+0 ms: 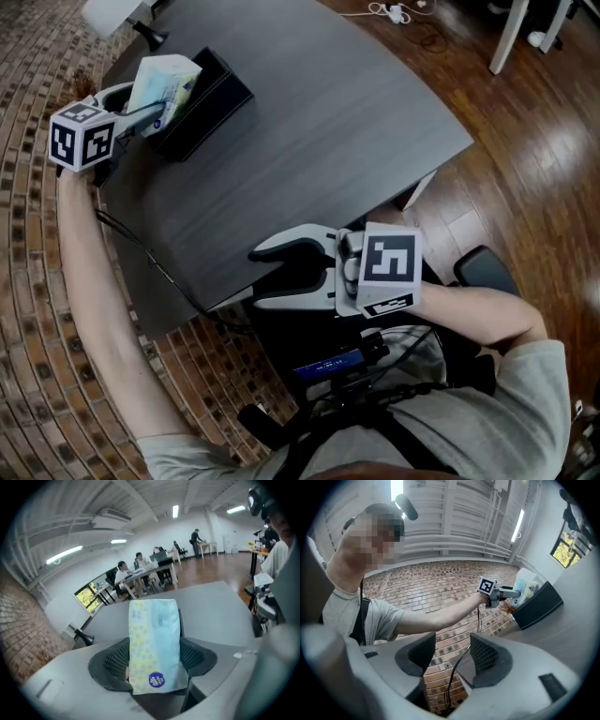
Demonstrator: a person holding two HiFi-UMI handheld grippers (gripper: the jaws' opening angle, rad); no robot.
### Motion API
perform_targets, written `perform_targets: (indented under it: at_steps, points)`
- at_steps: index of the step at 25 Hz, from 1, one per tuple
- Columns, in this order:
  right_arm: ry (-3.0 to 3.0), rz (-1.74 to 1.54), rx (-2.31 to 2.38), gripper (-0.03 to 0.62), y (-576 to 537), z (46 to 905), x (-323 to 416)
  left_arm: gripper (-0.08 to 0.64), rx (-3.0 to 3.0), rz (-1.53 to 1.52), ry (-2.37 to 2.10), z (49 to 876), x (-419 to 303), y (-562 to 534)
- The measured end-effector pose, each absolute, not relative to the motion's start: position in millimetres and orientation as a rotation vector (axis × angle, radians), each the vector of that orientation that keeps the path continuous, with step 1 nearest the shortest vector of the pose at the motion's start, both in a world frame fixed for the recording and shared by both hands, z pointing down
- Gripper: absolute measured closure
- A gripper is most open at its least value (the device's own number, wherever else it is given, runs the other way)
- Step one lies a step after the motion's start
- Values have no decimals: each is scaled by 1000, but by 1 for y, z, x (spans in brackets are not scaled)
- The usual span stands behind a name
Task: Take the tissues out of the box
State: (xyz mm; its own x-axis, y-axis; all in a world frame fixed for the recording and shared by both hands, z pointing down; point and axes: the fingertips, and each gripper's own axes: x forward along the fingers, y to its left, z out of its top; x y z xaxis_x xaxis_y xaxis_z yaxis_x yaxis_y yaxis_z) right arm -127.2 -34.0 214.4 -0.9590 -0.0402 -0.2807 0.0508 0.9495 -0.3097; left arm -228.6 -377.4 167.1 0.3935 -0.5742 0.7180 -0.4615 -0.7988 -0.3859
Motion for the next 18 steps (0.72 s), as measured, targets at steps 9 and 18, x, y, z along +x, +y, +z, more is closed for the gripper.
perform_targets:
  at_steps: [9, 18]
  points:
    - [2818, -454, 6, 367, -34, 214, -126, 233, -2728, -629, 1104, 108, -202, -328]
    - [2819, -462, -3, 365, -35, 213, -126, 233, -2826, 1, 1021, 69, -176, -263]
